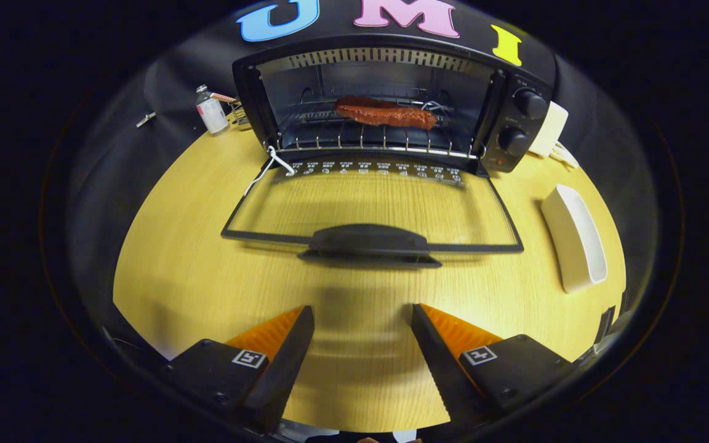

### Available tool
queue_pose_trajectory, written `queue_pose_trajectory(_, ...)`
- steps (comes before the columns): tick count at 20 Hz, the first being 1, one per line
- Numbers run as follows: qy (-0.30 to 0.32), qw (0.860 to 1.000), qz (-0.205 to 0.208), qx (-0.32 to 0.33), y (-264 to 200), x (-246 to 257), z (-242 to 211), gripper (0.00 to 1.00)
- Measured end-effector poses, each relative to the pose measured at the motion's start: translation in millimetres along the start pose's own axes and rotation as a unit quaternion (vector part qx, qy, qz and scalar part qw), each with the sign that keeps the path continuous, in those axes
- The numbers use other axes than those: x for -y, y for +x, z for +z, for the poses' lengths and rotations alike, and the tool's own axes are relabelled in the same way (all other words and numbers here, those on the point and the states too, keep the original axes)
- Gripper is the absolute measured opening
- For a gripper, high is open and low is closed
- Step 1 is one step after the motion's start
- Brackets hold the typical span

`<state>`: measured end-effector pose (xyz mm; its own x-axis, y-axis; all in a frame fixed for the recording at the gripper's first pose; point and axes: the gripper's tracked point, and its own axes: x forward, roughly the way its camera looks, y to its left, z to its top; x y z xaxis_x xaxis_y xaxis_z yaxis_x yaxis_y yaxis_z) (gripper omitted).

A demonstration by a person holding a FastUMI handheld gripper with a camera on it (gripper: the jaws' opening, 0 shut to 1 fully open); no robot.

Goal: Open the toaster oven, put the food inside, and close the toaster oven door.

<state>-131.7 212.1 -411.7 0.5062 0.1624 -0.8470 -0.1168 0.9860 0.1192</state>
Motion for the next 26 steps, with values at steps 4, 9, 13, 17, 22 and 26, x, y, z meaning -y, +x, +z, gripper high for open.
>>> queue_pose_trajectory(4,0.017,0.999,-0.026,0.019,13.2,9.9,26.4,0.99)
queue_pose_trajectory(9,0.031,0.999,-0.026,0.016,11.4,11.3,28.8,0.99)
queue_pose_trajectory(13,0.028,0.998,-0.02,0.047,-10.3,12.2,38.8,0.99)
queue_pose_trajectory(17,0.035,0.996,-0.011,0.08,-32.0,10.1,51.0,0.99)
queue_pose_trajectory(22,0.017,0.989,-0.011,0.145,-55.1,11.5,84.4,1.0)
queue_pose_trajectory(26,0.016,0.983,-0.02,0.183,-67.4,20.9,120.7,1.0)
